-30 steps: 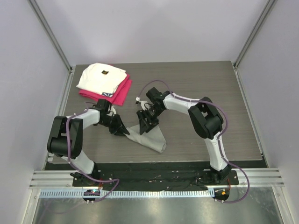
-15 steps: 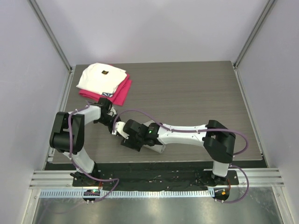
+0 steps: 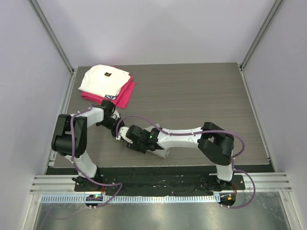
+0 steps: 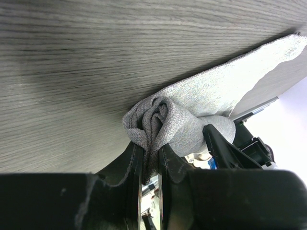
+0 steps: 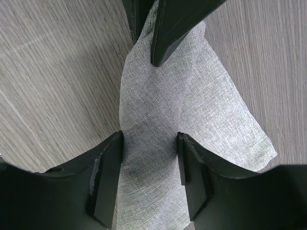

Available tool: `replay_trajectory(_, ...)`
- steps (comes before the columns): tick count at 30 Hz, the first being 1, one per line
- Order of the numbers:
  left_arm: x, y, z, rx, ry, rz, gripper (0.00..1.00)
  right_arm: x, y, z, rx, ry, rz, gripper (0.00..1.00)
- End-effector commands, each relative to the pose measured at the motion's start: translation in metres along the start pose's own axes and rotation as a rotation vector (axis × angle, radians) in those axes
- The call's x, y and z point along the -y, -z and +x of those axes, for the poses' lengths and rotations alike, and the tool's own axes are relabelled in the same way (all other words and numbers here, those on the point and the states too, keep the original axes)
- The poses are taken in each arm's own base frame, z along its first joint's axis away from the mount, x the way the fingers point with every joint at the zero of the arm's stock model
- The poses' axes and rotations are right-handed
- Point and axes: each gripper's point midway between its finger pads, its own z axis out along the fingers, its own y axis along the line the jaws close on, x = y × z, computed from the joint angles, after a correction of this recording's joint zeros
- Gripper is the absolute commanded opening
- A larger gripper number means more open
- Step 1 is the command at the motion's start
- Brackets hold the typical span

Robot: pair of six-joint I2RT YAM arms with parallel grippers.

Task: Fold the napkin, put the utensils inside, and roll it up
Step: Roll the napkin with the utensil

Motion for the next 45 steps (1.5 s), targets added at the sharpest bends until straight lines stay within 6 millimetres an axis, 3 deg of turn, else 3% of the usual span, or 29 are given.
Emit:
replay_trajectory(1,0.0,0.003,0.001,-0.016,-0.014,-0.005,0.03,-0.006,-0.003,-0.008,0.034,-0.004,-0.021,0.54)
replay_trajectory(5,0.001,0.005,0.001,-0.016,-0.018,0.001,0.06,-0.018,-0.014,0.007,-0.027,-0.048,-0.104,0.52)
replay_trajectory(9,0.008,0.011,-0.003,0.016,-0.044,0.017,0.33,-0.028,-0.015,0.01,-0.046,-0.206,-0.332,0.49)
replay_trajectory(12,0.006,0.018,-0.008,0.046,-0.046,0.007,0.47,-0.036,-0.008,0.012,-0.051,-0.341,-0.519,0.4)
replay_trajectory(17,0.0,0.031,-0.015,0.102,-0.037,-0.006,0.63,-0.046,0.001,0.015,-0.059,-0.448,-0.748,0.35)
replay_trajectory(21,0.005,0.039,-0.018,0.15,-0.079,0.03,0.74,-0.036,-0.002,0.023,-0.08,-0.563,-0.883,0.33)
replay_trajectory(25,0.016,0.041,-0.021,0.188,-0.122,0.101,0.75,-0.029,-0.016,0.038,-0.118,-0.693,-0.981,0.32)
replay_trajectory(34,0.024,0.029,-0.026,0.189,-0.12,0.186,0.64,-0.021,-0.04,0.066,-0.174,-0.812,-1.021,0.33)
replay_trajectory(45,0.019,0.007,-0.034,0.174,-0.105,0.209,0.37,-0.019,-0.046,0.07,-0.191,-0.827,-1.008,0.33)
